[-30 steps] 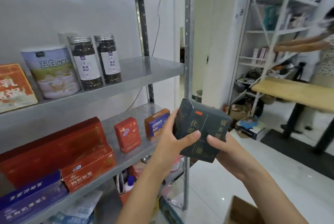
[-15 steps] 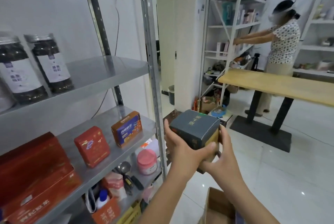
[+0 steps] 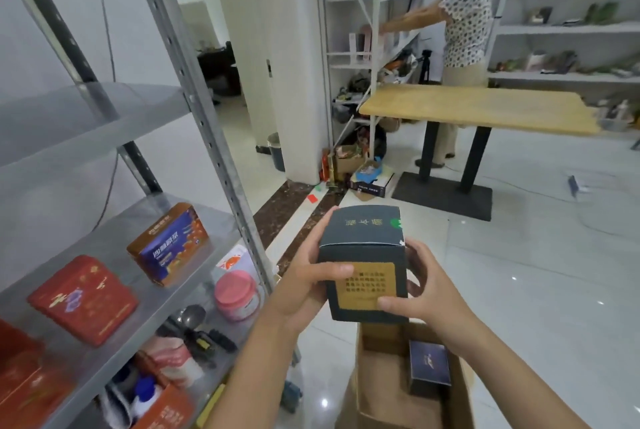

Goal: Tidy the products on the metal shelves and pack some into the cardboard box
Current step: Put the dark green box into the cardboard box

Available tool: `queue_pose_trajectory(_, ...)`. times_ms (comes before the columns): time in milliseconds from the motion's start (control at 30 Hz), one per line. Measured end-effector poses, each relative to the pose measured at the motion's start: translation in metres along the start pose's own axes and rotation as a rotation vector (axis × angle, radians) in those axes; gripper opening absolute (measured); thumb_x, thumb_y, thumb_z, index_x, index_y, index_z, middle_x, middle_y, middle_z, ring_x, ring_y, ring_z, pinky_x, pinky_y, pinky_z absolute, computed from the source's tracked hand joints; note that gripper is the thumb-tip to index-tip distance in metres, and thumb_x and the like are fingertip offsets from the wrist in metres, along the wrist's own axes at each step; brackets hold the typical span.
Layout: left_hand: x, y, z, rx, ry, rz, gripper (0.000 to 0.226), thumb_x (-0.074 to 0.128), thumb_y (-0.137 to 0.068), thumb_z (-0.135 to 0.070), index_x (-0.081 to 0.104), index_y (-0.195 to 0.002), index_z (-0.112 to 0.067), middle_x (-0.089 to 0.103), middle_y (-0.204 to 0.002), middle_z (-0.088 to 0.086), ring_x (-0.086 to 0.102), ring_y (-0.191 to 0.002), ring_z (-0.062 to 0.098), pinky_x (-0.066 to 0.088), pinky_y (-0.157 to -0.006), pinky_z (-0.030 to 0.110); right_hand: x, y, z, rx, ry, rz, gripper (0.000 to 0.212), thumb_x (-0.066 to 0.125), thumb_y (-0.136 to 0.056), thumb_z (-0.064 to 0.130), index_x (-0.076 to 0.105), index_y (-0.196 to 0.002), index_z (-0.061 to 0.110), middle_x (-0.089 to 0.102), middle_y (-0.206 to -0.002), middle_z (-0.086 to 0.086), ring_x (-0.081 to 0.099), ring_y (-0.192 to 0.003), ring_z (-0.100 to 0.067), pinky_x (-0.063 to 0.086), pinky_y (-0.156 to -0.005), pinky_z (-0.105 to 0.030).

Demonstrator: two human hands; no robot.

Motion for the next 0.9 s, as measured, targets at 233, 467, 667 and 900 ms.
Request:
queue_pose_trajectory(233,-0.006,-0.023,-0.008,-0.11,-0.377,-0.033,0.083,0.074,-0.068,-0.03,0.04,-0.143,-0.037,0.051,-0.138,-0.01,0.05,-0.123,0.011,0.048,-0.092,0.024,0.017,0.0,-0.017,-0.061,0.157,-0.33,0.095,0.093,-0.056,0.026,0.028,-0.124,0.04,0.037,-0.123,0.028,0.041,-0.117,0.01,0.042,-0.077,-0.001)
queue_pose_trajectory(467,-0.002,-0.057,-0.003,-0.351,-0.685,0.219,0.111,0.078,-0.077,-0.045,-0.001,-0.155,-0.033,0.04,-0.14,-0.007,0.045,-0.127,0.015,0.047,-0.093,0.024,0.038,0.01,-0.042,-0.052,0.406,-0.555,0.101,0.094,-0.049,0.039,0.033,-0.128,0.027,0.037,-0.118,0.011,0.042,-0.11,-0.009,0.04,-0.084,-0.014)
queue_pose_trajectory(667,0.0,-0.08,0.058,-0.263,-1.03,0.085,0.13,0.087,-0.058,-0.047,0.0,-0.154,-0.034,0.042,-0.145,0.007,0.043,-0.131,0.03,0.049,-0.1,0.05,0.038,0.024,-0.078,0.014,0.405,-0.464,0.113,0.092,-0.051,0.047,0.029,-0.141,0.022,0.036,-0.129,0.012,0.038,-0.118,-0.004,0.039,-0.096,-0.018)
queue_pose_trajectory(900,0.0,-0.075,0.134,0.092,-1.511,0.285,0.115,0.075,-0.074,-0.045,-0.002,-0.156,-0.024,0.037,-0.144,0.006,0.033,-0.128,0.024,0.027,-0.104,0.032,-0.051,0.047,-0.199,0.273,0.955,-0.085,0.121,0.011,-0.068,0.093,-0.001,-0.154,0.009,0.001,-0.163,-0.009,-0.001,-0.15,-0.021,-0.001,-0.122,-0.041)
Point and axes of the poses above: each hand's wrist, its own y-axis away from the middle knuckle, its own x-axis out of the palm, z = x × y, the point moved 1 cm from there along -y, towards the middle knuckle
